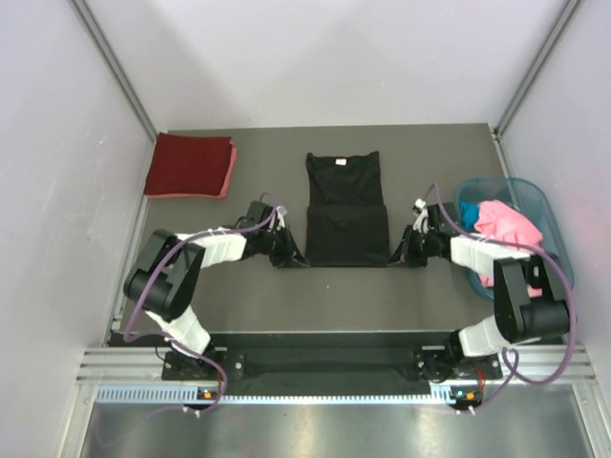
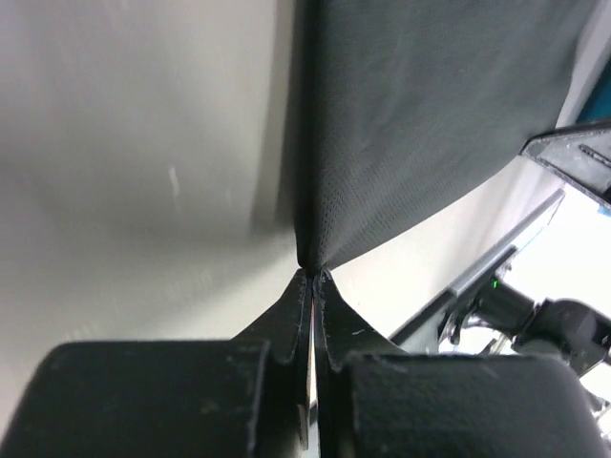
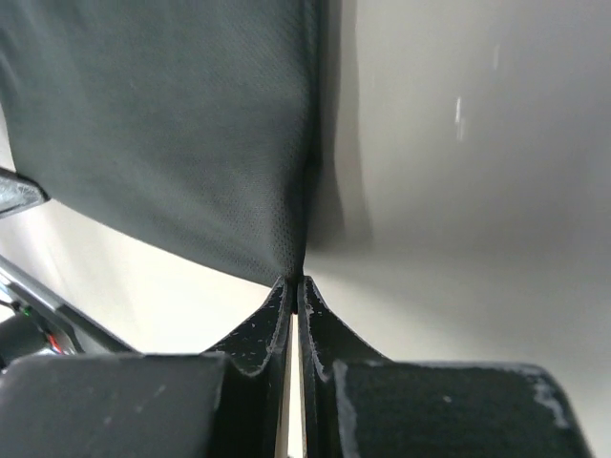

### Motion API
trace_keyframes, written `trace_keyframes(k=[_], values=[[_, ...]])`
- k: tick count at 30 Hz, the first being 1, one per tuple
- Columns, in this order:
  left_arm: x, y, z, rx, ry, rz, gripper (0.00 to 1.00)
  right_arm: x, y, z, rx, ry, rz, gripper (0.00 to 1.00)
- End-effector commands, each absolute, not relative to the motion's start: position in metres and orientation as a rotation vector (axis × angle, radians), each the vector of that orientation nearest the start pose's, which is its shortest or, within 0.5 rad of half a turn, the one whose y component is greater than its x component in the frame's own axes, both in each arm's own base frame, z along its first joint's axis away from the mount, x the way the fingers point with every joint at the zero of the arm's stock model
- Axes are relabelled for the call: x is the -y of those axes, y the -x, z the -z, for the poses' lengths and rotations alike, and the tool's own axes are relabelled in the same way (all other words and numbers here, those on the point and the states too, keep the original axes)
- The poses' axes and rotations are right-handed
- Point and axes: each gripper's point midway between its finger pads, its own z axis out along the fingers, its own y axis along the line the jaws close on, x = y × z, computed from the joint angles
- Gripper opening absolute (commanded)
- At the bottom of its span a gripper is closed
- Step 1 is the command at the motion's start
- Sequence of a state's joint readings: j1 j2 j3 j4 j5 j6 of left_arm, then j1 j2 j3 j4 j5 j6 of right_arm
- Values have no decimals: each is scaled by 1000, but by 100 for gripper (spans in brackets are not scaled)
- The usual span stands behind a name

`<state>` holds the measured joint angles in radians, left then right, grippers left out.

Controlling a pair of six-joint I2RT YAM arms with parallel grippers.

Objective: Fold and stack the t-shirts
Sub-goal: Fold the tshirt

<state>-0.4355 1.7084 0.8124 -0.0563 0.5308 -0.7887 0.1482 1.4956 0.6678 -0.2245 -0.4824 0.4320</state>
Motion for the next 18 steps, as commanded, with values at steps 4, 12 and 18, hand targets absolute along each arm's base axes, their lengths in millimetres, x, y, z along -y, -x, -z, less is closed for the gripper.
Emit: trace_keyframes(k=[4,12,18], values=[[247,-213,-43,-2765,248,1096,0,-127,-223,-34,-2663,-163,-736,0],[240,-163,-62,-2736,265,1092,0,-143,-169,-43,-2622,-143,-714,0],[226,-142,-78,-2674,319,1131,0,-149,-149,-58,-2584,-161,-723,0]])
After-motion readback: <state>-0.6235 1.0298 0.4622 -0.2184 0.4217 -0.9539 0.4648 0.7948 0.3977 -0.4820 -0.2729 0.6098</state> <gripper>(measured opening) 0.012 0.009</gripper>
